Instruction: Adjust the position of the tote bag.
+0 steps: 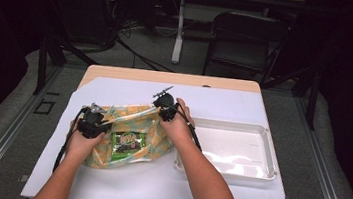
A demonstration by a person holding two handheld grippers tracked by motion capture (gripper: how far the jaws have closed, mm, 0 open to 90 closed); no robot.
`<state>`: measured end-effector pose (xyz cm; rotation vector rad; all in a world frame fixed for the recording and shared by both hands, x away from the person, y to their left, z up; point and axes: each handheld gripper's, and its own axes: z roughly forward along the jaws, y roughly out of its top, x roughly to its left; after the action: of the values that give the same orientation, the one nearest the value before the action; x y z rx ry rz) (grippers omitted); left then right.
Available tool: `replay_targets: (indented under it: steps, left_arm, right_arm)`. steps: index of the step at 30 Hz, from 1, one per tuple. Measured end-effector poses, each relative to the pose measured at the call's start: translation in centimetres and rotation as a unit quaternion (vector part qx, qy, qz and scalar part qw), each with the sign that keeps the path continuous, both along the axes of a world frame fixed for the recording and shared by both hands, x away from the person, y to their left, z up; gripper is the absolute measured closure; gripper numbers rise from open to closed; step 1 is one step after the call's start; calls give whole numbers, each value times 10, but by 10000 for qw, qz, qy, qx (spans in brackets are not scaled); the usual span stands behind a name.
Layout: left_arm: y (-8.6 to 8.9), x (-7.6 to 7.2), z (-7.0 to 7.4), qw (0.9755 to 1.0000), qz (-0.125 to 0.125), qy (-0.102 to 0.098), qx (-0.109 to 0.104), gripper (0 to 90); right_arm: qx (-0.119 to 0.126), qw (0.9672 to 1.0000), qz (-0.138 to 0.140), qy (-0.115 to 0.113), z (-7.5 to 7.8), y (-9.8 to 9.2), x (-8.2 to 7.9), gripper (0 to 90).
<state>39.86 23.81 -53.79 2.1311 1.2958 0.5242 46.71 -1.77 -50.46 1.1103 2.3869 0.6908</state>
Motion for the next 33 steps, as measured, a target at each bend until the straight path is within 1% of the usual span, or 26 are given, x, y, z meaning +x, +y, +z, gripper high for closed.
replay_targets:
  steps: [3, 5, 6, 7, 9, 10, 11, 13, 15, 18, 19, 21, 22, 24, 25, 26, 28, 29, 30, 31, 32, 33]
  left_arm:
    - [1, 0, 0, 10000, -20, 54, 2, 830]
    - [1, 0, 0, 10000, -2, 31, -13, 823]
    - [1, 0, 0, 10000, 1, -3, -45, 811]
    - [2, 0, 2, 9999, -54, 40, -108, 788]
    - [3, -1, 3, 9999, -16, 2, -163, 737]
    - [3, -1, 4, 9998, -4, -34, -206, 713]
    - [4, -1, 5, 9997, -26, -5, -244, 684]
    - [4, -2, 8, 9995, -28, -75, -313, 639]
    - [3, -4, 11, 9991, -37, -200, -370, 620]
    - [2, -6, 15, 9988, -71, -247, -414, 600]
    - [2, -7, 18, 9985, -110, -295, -447, 591]
    - [1, -8, 20, 9981, -127, -290, -522, 577]
    - [1, -8, 20, 9981, -127, -290, -522, 576]
    - [-1, -10, 24, 9975, -179, -357, -583, 574]
    - [-1, -10, 24, 9975, -179, -357, -583, 568]
    - [-4, -11, 27, 9977, -283, -356, -496, 565]
    - [-8, -14, 31, 9969, -415, -442, -498, 555]
    - [-8, -14, 31, 9969, -415, -442, -498, 555]
    - [-12, -16, 36, 9964, -484, -502, -490, 554]
    - [-12, -16, 36, 9964, -484, -502, -490, 555]
    - [-13, -17, 38, 9960, -520, -552, -478, 555]
    - [-16, -20, 42, 9950, -576, -648, -493, 571]
  right_arm:
    - [-14, 10000, 2, 30, -3, 0, 0, 876]
    - [73, 10000, -15, 1, -5, 1, 0, 876]
    - [26, 10000, 13, 34, -5, 0, 0, 876]
    - [-9, 10000, 30, 57, -5, 0, -1, 877]
    - [53, 10000, -7, 41, -7, 0, -1, 877]
    - [19, 10000, 9, 64, -7, 0, 0, 877]
    - [20, 10000, 10, 72, -7, 0, 0, 877]
    - [-7, 10000, 17, 84, -7, -1, 0, 877]
    - [4, 10000, 5, 84, -7, 0, 0, 877]
    - [10, 10000, 6, 83, -7, 0, 0, 873]
    - [13, 10000, 5, 80, -8, 0, 0, 872]
    - [-29, 9999, 21, 103, -7, 0, 0, 871]
    - [17, 10000, -8, 84, -8, 0, 0, 872]
    - [-15, 9999, 11, 118, -8, -1, 1, 871]
    - [-15, 9999, 11, 118, -8, -1, 1, 871]
    - [1, 9999, -9, 121, -8, -1, 1, 869]
    - [43, 9999, -28, 102, -9, -1, 2, 868]
    - [13, 9999, -28, 116, -9, -1, 2, 868]
    - [15, 9999, -27, 115, -9, -1, 2, 868]
    - [12, 9999, -30, 113, -9, -1, 2, 867]
    - [12, 9999, -30, 113, -9, -1, 2, 867]
    - [8, 9999, -36, 111, -9, -1, 2, 867]
